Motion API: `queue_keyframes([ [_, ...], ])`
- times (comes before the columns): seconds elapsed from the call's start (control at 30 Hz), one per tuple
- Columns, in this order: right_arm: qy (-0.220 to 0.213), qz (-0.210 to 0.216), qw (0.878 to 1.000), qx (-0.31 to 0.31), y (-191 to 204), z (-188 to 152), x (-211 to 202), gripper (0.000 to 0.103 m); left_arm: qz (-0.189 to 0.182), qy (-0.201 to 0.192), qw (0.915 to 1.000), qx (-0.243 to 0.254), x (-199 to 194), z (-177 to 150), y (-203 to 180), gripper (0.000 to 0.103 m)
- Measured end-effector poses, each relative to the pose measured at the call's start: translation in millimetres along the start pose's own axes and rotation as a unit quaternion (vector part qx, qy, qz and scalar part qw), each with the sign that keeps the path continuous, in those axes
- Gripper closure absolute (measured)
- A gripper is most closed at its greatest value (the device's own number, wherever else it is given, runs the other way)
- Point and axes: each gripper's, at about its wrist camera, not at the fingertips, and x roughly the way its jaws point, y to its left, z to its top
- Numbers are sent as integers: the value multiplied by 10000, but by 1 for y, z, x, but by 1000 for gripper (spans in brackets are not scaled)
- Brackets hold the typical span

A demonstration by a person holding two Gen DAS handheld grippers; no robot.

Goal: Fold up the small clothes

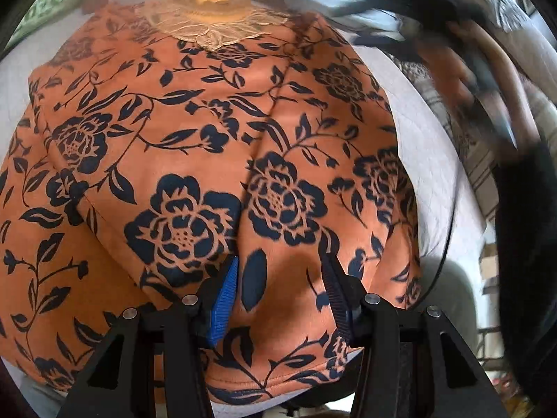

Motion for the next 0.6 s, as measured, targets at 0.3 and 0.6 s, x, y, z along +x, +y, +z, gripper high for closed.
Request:
queue_keyframes([
  [0.3,321,-2170,9756,-85,20,6,79,87,-534,-255,9976,-347,-12,-19,22,100],
  [0.6,42,-1109,9936,-215,13,16,7,100,-1484,-793,9856,-132,-88,-19,18,102],
])
